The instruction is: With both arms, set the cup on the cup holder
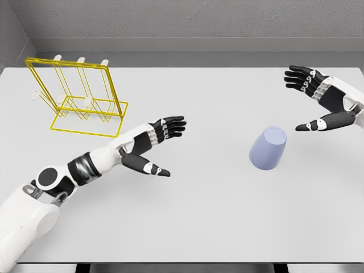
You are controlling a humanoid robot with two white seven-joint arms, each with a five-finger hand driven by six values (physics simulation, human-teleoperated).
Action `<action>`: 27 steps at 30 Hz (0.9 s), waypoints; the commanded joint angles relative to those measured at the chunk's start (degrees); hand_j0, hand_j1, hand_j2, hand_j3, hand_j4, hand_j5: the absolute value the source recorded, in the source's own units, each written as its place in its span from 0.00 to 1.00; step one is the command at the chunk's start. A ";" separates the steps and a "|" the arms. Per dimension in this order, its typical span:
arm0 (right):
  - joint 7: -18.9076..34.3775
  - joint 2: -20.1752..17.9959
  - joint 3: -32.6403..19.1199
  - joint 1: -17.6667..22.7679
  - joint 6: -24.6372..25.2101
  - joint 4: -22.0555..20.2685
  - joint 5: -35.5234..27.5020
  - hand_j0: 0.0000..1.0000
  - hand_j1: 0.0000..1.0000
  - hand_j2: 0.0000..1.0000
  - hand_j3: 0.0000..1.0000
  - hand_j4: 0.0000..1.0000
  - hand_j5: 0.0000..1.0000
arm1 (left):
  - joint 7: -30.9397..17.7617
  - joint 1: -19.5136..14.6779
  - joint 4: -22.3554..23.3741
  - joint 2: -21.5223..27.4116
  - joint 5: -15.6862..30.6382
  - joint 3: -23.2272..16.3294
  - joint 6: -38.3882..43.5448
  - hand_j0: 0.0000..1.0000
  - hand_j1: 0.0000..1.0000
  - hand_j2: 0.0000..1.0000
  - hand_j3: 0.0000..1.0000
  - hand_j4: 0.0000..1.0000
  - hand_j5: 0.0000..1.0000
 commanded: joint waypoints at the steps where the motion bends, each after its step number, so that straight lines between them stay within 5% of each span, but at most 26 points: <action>1: 0.00 -0.06 -0.16 -0.09 -0.12 -0.16 -0.32 1.00 1.00 1.00 1.00 1.00 1.00 | 0.04 0.09 2.34 -1.48 0.12 -0.19 0.09 1.00 1.00 1.00 1.00 1.00 1.00; 7: 0.00 0.20 -0.86 0.09 -1.26 1.16 -0.24 1.00 1.00 1.00 1.00 1.00 1.00 | 0.04 1.32 -1.70 -0.42 3.82 -0.28 -0.44 1.00 1.00 1.00 1.00 1.00 1.00; 12: 0.00 1.96 -0.95 3.08 -6.71 8.80 -0.50 1.00 1.00 1.00 1.00 1.00 1.00 | 0.04 1.58 -1.70 0.72 3.82 -2.21 -0.44 1.00 1.00 1.00 1.00 1.00 1.00; 17: 0.00 5.65 -0.77 4.39 -6.71 14.16 -0.41 1.00 1.00 1.00 1.00 1.00 1.00 | 0.04 1.49 -1.79 0.81 3.82 -2.83 -0.44 1.00 1.00 1.00 1.00 1.00 1.00; 27: 0.00 9.25 -0.25 9.05 -6.71 14.61 -0.24 1.00 1.00 1.00 1.00 1.00 1.00 | 0.04 1.41 -1.70 0.81 3.82 -2.91 -0.44 1.00 1.00 1.00 1.00 1.00 1.00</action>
